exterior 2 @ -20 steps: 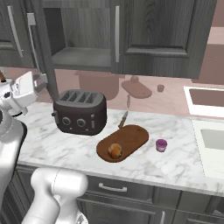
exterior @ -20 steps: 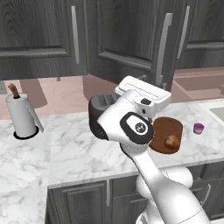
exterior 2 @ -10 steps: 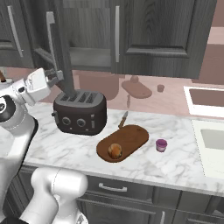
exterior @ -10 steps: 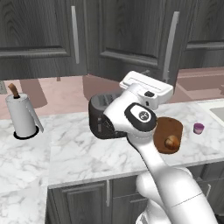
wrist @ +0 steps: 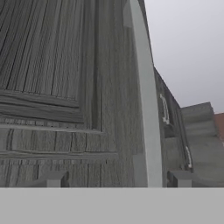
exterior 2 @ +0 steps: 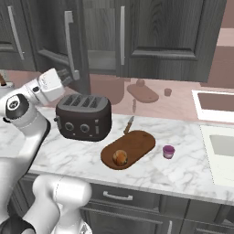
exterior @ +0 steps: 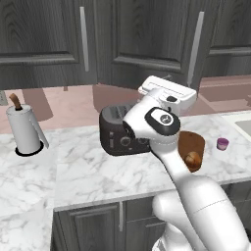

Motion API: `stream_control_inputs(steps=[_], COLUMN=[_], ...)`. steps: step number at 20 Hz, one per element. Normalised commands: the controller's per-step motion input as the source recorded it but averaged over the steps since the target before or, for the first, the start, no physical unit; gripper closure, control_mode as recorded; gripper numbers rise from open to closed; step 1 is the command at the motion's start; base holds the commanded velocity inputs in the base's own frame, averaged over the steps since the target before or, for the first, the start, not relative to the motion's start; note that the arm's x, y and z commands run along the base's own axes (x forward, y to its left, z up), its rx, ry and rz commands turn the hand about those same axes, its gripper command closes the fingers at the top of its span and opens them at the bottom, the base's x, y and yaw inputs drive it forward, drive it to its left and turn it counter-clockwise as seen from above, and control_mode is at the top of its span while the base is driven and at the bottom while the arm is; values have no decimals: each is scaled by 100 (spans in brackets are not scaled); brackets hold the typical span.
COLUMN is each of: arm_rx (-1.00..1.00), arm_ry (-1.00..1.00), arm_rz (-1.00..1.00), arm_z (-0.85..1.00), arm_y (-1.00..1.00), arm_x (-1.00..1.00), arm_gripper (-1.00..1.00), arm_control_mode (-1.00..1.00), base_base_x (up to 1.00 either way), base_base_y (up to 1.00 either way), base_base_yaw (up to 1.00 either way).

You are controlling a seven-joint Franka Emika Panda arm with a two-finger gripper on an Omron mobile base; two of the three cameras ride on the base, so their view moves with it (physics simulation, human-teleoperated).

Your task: Pick the bread, place it on the cutting board, pick the jam, place it on the counter, and close the cabinet.

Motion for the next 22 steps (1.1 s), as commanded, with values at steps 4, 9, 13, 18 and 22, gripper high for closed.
stream_control_inputs(steps=[4,9,13,18,22], arm_rx=[0,0,0,0,0], arm_ry=[0,0,0,0,0], arm_rz=[4,8,12,12,11], arm_z=[0,-1,-6,-6,-3], arm_y=[-31,-28,-24,-21,-18], arm_x=[40,44,42,43,44], arm_gripper=[-100,-100,-100,-100,-100], arm_control_mode=[-100,-100,-100,-100,-100], base_base_x=[0,0,0,0,0], base_base_y=[0,0,0,0,0], base_base_yaw=[0,0,0,0,0])
